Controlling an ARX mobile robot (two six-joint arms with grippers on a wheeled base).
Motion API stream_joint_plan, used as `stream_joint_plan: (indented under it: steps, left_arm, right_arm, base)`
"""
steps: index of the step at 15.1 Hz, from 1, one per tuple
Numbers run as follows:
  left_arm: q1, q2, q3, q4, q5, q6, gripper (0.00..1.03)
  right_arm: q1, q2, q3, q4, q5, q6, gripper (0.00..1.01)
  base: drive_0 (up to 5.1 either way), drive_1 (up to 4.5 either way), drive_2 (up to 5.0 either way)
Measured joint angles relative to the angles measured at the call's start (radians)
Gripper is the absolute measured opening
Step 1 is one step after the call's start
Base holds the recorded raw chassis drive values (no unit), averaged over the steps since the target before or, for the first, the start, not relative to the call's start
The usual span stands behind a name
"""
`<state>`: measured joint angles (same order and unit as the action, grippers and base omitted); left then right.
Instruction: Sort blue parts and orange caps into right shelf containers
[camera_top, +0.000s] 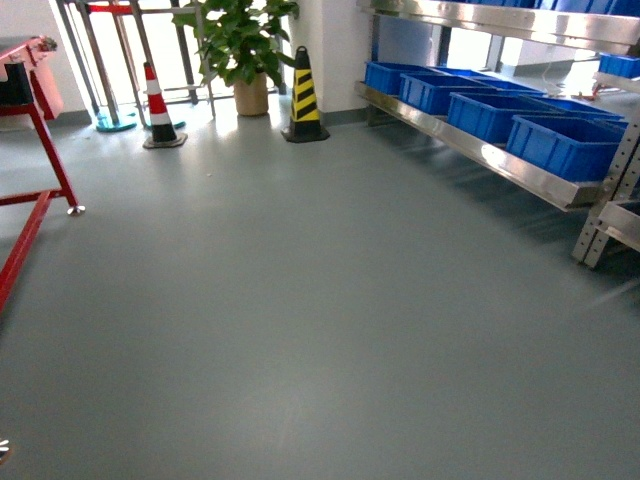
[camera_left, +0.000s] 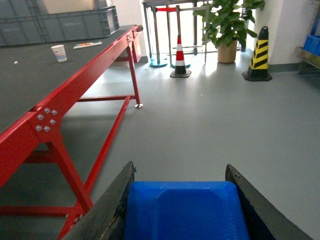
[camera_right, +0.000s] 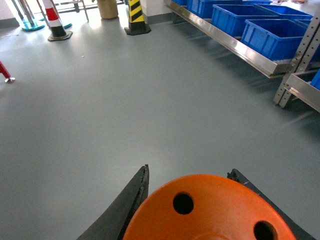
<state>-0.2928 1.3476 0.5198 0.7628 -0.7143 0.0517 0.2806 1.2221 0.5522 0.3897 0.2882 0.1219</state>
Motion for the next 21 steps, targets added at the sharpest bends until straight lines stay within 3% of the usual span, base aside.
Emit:
stream_joint_plan:
  steps: [21]
  left_arm:
    - [0.000,0.000,0.000,0.000,0.000,0.000,0.41]
  right_arm:
    - [0.000,0.000,0.000,0.000,0.000,0.000,0.42]
  base:
    - [-1.5,-1.54,-1.5]
